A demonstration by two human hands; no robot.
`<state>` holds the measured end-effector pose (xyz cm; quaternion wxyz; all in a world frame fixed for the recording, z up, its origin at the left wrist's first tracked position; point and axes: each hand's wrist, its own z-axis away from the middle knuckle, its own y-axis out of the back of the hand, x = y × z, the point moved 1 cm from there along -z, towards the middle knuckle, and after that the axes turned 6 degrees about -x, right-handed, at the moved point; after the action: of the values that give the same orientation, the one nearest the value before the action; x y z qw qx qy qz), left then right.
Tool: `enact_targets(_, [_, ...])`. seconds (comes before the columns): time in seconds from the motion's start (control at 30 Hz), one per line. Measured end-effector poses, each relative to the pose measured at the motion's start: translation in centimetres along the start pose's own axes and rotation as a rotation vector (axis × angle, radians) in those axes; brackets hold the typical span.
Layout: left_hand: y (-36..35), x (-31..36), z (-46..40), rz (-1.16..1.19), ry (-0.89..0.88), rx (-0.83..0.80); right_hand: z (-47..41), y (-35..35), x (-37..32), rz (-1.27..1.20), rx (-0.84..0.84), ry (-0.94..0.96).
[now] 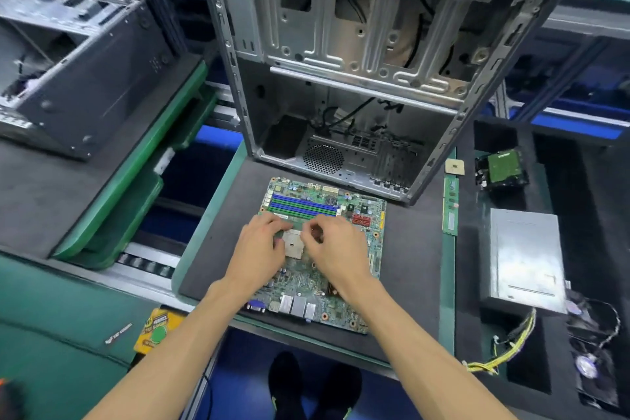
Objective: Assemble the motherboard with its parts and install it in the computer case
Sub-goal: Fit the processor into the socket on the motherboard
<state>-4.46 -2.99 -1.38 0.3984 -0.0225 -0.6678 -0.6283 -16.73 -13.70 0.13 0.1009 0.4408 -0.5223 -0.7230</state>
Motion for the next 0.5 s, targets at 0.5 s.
enact_targets(0.5, [2.2,7.9,-3.1,0.193,-0.175,-0.093,0.8,5.0,3.4,-0.158,0.207,-0.086])
